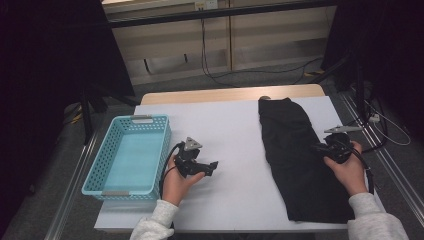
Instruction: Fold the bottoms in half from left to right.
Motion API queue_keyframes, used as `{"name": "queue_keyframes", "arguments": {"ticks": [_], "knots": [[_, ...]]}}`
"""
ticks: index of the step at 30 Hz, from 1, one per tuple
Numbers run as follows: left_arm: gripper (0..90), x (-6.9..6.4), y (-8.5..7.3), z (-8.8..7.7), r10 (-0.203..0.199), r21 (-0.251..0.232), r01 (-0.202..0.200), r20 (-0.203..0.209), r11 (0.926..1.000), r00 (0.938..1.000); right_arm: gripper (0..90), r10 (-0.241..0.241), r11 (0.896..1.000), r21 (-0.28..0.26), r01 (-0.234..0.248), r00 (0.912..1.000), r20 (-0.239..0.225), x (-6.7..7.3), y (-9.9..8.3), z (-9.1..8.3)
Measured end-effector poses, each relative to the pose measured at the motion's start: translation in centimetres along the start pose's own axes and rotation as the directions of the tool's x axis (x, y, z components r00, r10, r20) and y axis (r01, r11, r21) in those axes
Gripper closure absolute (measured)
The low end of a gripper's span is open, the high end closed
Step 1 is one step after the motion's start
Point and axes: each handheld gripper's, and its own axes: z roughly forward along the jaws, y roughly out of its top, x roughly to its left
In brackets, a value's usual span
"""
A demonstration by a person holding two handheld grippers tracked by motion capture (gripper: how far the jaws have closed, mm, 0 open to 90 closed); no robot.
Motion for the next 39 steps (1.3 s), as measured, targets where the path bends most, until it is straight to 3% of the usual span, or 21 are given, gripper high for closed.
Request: {"name": "queue_keyframes", "arguments": {"ticks": [2, 5, 8, 11, 14, 15, 17, 20, 24, 31, 36, 39], "knots": [[13.8, 0.0, -0.1, -0.1, 0.001, -0.006, -0.001, -0.011, 1.0000, 0.9999, 88.3, 0.003, 1.000, 0.006, -0.003, 1.0000, -0.001, -0.1, 0.2, 0.1], [13.8, 0.1, -0.2, -0.1, 0.002, -0.003, -0.002, -0.013, 1.0000, 0.9999, 89.1, -0.015, 1.000, 0.012, 0.015, 0.9999, -0.005, -0.2, 0.3, 0.1], [13.7, 0.1, -0.3, -0.2, -0.008, -0.004, 0.008, -0.019, 1.0000, 0.9998, 89.3, -0.026, 1.000, 0.008, 0.025, 0.9992, 0.030, -0.6, 0.4, -0.4], [13.7, 0.2, -0.3, -0.3, -0.001, 0.002, 0.001, -0.017, 1.0000, 0.9998, 89.3, -0.012, 1.000, 0.002, 0.012, 0.9988, 0.048, -1.2, 0.3, -0.9], [13.7, 0.2, -0.4, -0.3, -0.019, -0.002, 0.019, -0.013, 0.9998, 0.9997, 88.7, -0.014, 1.000, -0.002, 0.014, 0.9984, 0.055, -1.3, 0.2, -1.1], [13.7, 0.2, -0.5, -0.3, -0.009, 0.005, 0.009, -0.016, 0.9999, 0.9998, 87.1, -0.032, 0.999, 0.005, 0.031, 0.9970, 0.071, -1.1, 0.2, -1.2], [13.6, 0.2, -0.5, -0.3, -0.010, 0.003, 0.010, -0.016, 0.9999, 0.9998, 72.6, -0.044, 0.999, -0.003, 0.044, 0.9969, 0.065, -0.7, 0.3, -1.1], [13.3, 0.2, -0.6, -0.5, -0.015, 0.001, 0.015, -0.017, 0.9999, 0.9997, 65.7, -0.071, 0.997, -0.023, 0.072, 0.9966, 0.041, 0.0, 0.6, -0.9], [13.1, 0.4, -0.9, -0.8, -0.020, 0.002, 0.020, -0.019, 0.9998, 0.9996, 53.3, -0.044, 0.997, -0.060, 0.044, 0.9990, -0.003, 0.9, 1.6, -0.7], [12.8, 0.7, -1.5, -1.5, -0.036, -0.003, 0.035, -0.034, 0.9994, 0.9988, 40.1, -0.037, 0.995, -0.099, 0.031, 0.9974, -0.061, 3.1, 3.6, 0.2], [12.5, 0.8, -1.9, -1.8, -0.047, -0.001, 0.047, -0.039, 0.9989, 0.9981, 35.5, -0.043, 0.994, -0.105, 0.033, 0.9943, -0.098, 4.9, 4.8, 1.4], [12.3, 0.8, -2.0, -1.9, -0.051, -0.003, 0.051, -0.042, 0.9987, 0.9978, 33.4, -0.048, 0.993, -0.114, 0.037, 0.9948, -0.091, 5.9, 5.3, 2.0]]}}
